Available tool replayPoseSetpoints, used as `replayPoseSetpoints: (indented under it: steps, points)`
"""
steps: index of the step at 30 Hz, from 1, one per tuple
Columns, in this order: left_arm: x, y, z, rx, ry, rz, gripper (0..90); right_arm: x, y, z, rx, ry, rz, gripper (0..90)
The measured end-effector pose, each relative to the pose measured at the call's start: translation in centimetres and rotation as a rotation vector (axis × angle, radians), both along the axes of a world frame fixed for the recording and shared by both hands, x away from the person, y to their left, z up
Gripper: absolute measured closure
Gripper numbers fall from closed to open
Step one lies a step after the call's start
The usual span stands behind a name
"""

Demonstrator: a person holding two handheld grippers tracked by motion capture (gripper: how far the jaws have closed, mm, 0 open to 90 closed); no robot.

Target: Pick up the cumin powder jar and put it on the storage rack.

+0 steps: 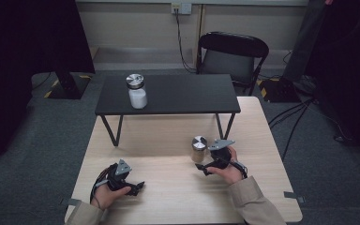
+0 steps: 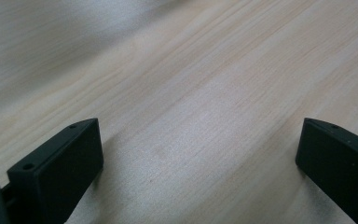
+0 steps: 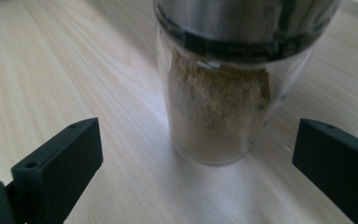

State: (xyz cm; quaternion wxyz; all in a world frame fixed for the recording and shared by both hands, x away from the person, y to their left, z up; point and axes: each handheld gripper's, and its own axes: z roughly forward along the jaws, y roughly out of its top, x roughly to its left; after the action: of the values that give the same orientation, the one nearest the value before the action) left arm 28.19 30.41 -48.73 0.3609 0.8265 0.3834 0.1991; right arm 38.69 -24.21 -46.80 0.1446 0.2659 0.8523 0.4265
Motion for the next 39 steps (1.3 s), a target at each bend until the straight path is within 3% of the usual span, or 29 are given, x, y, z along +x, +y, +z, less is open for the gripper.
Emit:
replayPoseSetpoints:
  steps: [14,30,39]
  points:
    - [0.0,0.0,0.0,0.0,0.0,0.0,0.0,1.8,1.4,-0.4,-0.003,0.014,0.002,1.2]
    - [0.0,0.0,0.0,0.0,0.0,0.0,0.0,2.1,1.8,-1.2,-0.017,-0.04,0.009,28.5]
    - [0.0,0.0,0.0,0.0,0.0,0.0,0.0,2.2,1.4,-1.5,0.002,-0.052,0.023,30.7]
